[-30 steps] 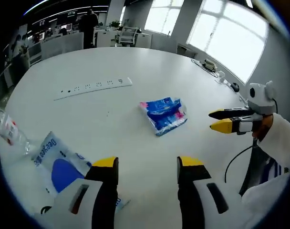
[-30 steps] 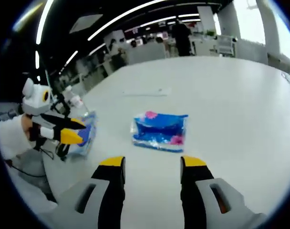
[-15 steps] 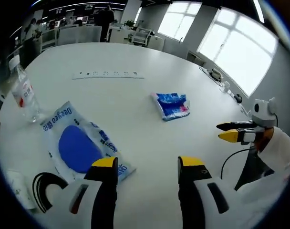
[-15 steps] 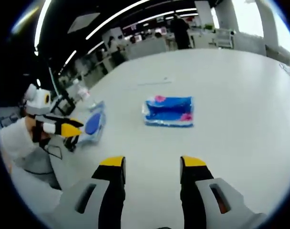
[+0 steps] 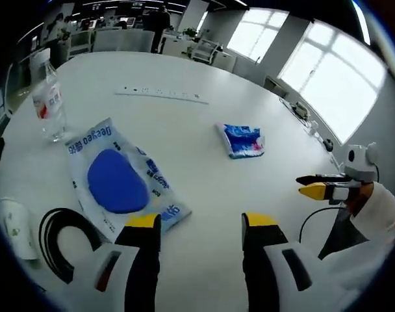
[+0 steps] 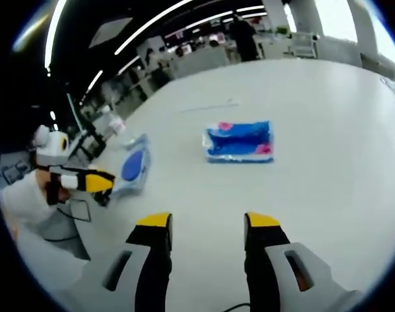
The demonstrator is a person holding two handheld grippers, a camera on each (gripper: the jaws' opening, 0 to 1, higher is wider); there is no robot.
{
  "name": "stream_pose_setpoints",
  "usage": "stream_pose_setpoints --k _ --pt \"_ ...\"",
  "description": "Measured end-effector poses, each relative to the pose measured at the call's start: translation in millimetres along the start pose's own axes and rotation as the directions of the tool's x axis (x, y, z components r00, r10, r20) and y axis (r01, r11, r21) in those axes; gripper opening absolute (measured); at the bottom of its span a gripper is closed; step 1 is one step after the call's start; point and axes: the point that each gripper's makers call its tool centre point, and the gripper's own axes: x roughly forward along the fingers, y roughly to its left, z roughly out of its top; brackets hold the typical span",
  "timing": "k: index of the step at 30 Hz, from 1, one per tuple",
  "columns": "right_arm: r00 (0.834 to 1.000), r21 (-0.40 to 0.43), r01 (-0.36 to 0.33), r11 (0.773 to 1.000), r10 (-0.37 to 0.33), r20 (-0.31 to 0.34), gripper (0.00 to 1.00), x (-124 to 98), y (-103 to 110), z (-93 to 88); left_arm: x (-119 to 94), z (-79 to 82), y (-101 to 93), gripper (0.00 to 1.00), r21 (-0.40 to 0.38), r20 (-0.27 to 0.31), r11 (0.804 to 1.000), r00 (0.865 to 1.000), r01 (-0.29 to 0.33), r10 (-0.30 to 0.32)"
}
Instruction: Arrange the tabletop items into an orderly group along one side of the table until the central work area is clear of visible clutter.
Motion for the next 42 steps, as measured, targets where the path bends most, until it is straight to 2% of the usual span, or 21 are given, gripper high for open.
stream_pose_setpoints --k 9,16,27,31,38,42 --pt "1.000 0.011 -0.027 1.000 0.027 -0.012 0.43 2.8 14.4 -5.4 -16.8 -27.3 7.8 0.48 -0.111 0.018 0.993 0.999 -0.037 0.039" --pt "0.997 -0.001 -0.071 0.997 0.071 -0.042 0.43 8.6 30.9 -15.1 -23.6 -40.0 17.0 0.47 -0.143 0.010 0.987 0.997 -0.072 0.075" --pt "0.994 0.002 -0.098 0.995 0.098 -0.052 0.42 9.2 36.8 -20.3 -20.4 -42.9 9.8 0.46 -0.139 0.005 0.988 0.998 -0.062 0.063" --pt "0.993 0.011 -0.098 0.995 0.098 -0.061 0.41 8.7 37.0 -23.5 -21.3 -42.7 11.6 0.45 -0.154 0.008 0.986 0.998 -0.060 0.062" --pt "0.992 0.032 -0.105 0.994 0.107 -0.067 0.40 11.9 40.2 -24.9 -21.9 -41.4 15.9 0.45 -0.135 0.002 0.988 0.997 -0.074 0.075" --pt "0.990 0.056 -0.117 0.992 0.121 -0.070 0.37 13.5 44.6 -25.0 -26.0 -35.3 24.0 0.44 -0.155 0.018 0.985 0.996 -0.081 0.085"
